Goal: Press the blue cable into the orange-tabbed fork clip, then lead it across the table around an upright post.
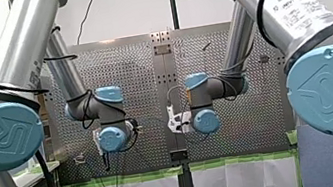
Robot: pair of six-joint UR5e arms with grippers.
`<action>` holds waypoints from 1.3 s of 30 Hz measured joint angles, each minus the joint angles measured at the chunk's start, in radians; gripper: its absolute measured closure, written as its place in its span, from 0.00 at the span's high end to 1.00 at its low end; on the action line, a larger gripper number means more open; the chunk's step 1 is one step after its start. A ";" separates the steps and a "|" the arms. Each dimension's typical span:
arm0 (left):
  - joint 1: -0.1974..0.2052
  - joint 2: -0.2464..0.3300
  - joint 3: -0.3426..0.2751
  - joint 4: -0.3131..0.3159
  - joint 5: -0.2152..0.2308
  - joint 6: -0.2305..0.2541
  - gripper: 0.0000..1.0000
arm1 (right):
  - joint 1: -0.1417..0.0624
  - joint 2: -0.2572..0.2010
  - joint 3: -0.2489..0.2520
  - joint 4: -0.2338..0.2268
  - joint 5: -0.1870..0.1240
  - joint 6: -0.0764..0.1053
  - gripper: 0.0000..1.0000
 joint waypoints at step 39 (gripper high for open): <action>0.344 -0.232 -0.028 0.301 0.289 -0.089 0.00 | 0.009 0.269 -0.214 -0.083 -0.097 0.067 0.00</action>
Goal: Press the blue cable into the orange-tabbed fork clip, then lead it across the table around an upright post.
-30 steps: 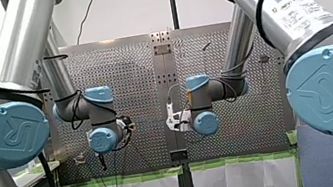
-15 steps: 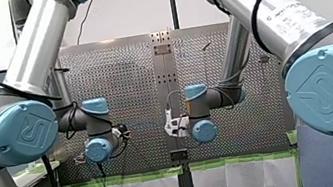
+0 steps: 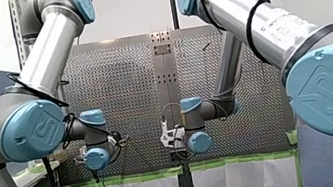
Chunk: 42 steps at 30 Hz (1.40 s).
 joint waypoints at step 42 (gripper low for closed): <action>0.185 -0.230 0.222 -0.182 0.132 -0.046 0.00 | -0.014 0.144 -0.249 0.193 -0.028 -0.002 0.00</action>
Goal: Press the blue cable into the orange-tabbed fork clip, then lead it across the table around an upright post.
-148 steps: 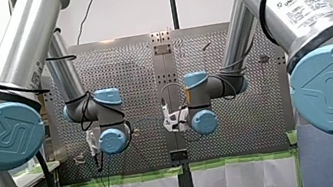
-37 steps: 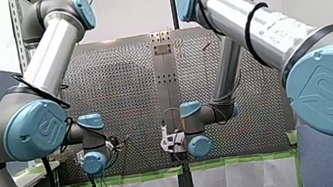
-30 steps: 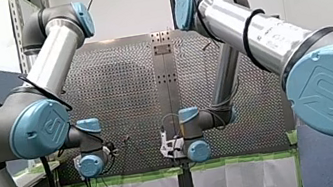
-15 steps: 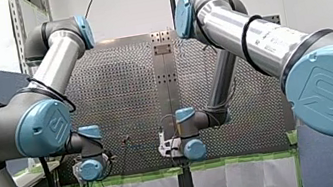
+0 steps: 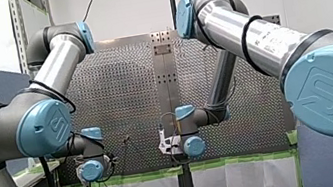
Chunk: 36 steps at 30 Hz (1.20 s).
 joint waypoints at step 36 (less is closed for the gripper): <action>0.055 0.002 0.125 -0.125 0.090 -0.065 0.00 | -0.011 0.000 -0.040 0.010 -0.004 -0.019 0.00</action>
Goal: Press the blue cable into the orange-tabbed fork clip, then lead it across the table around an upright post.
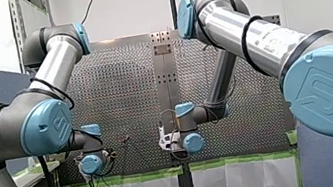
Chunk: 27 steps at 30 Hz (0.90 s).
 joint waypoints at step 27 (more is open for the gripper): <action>0.026 0.000 0.094 -0.089 0.056 -0.011 0.00 | -0.012 0.000 -0.016 0.010 -0.001 -0.003 0.00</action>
